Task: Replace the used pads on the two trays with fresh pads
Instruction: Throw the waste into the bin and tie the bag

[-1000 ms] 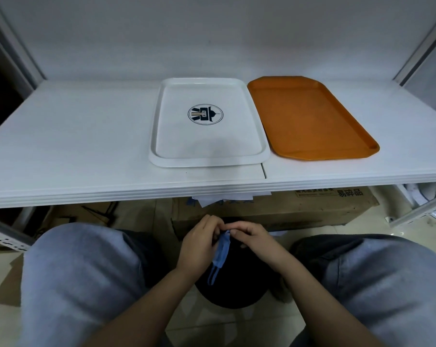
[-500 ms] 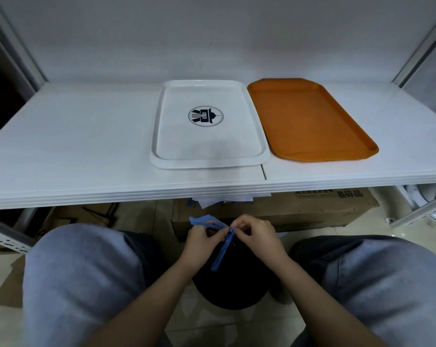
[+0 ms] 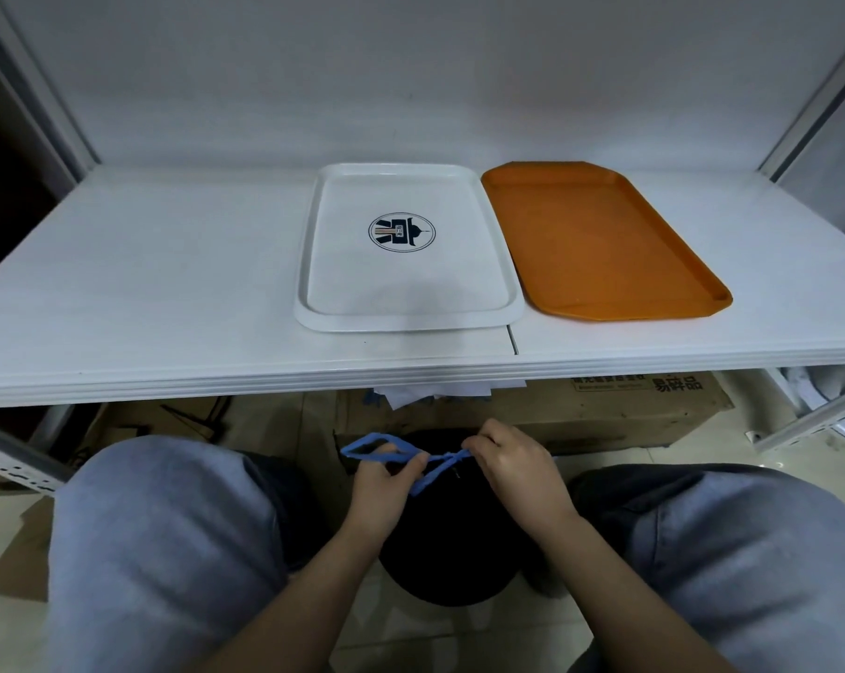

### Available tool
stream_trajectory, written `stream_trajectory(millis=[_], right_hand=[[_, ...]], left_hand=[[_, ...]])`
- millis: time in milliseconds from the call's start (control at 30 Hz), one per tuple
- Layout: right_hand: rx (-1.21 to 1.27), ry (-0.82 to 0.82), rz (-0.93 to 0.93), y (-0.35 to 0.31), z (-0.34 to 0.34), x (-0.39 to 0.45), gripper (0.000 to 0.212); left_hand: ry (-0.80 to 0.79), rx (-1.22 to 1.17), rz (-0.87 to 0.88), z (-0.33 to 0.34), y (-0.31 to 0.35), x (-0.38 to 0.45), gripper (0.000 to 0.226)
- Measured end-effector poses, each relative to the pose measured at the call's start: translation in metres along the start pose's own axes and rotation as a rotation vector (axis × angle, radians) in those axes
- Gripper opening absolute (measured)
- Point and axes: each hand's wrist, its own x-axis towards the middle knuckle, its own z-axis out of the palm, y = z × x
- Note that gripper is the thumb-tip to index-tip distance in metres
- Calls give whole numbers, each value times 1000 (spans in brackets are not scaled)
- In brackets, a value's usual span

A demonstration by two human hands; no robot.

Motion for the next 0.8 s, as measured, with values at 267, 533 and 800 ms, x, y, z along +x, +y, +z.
stream_trajectory(millis=[267, 533, 800], right_hand=[[-128, 33, 71, -3, -4, -6, 37], [-77, 37, 284, -3, 4, -12, 22], [982, -21, 927, -5, 1, 3, 19]], left_hand=[[45, 86, -25, -5, -6, -1, 14], [60, 27, -46, -6, -3, -4, 15], [24, -133, -144, 0, 3, -8, 19]])
